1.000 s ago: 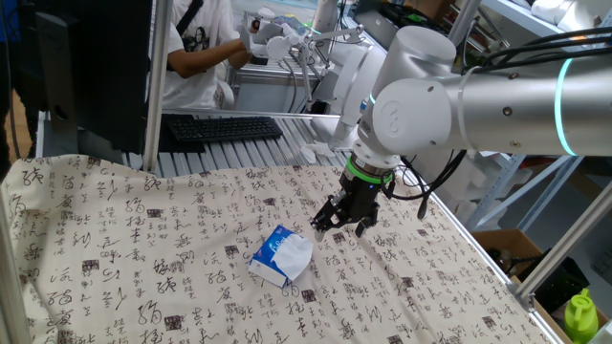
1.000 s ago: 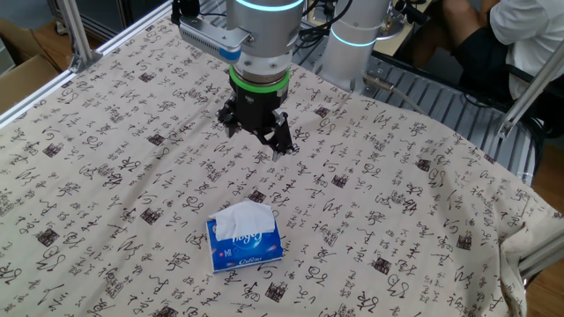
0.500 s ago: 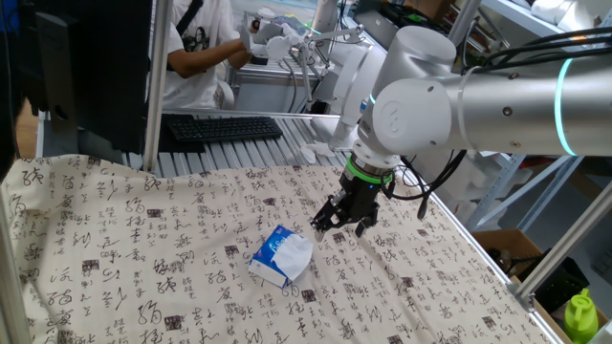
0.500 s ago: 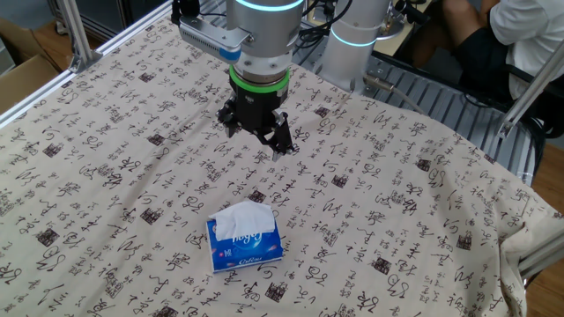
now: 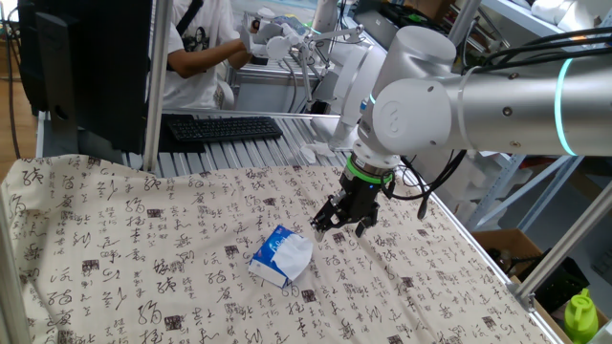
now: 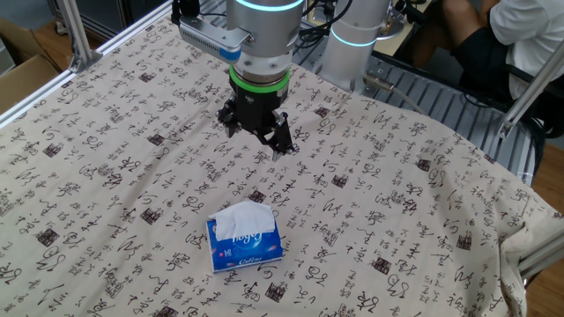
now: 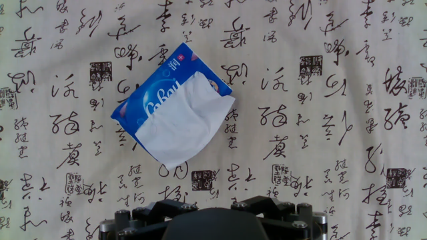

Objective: Pull out a napkin

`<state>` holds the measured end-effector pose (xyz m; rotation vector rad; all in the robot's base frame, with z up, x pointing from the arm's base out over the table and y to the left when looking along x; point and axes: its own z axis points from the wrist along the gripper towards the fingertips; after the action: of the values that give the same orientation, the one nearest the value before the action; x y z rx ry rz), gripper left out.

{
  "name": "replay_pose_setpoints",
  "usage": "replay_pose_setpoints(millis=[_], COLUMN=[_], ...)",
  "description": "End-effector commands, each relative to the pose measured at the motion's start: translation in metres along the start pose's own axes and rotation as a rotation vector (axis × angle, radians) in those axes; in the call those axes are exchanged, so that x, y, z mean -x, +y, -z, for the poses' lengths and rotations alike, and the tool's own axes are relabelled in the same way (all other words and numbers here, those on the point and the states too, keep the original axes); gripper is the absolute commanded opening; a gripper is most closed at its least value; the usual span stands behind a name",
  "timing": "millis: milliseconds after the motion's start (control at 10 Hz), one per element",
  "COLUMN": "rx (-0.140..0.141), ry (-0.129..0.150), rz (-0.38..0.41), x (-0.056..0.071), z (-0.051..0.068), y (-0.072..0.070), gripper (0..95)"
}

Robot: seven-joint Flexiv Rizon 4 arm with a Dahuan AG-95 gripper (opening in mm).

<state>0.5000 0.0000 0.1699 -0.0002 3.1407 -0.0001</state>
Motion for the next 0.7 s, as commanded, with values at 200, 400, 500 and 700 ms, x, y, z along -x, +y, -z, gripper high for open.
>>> replay_pose_setpoints(millis=[200, 400, 500, 700], rx=[0.035, 0.048, 0.047, 0.035], ry=[0.031, 0.032, 0.032, 0.030], rz=[-0.312, -0.313, -0.312, -0.307], x=[0.0001, 0.0001, 0.0002, 0.0002], z=[-0.0001, -0.0002, -0.0002, -0.0002], y=[-0.0002, -0.0002, -0.0003, -0.0003], gripper=[0.0, 0.0, 0.0, 0.0])
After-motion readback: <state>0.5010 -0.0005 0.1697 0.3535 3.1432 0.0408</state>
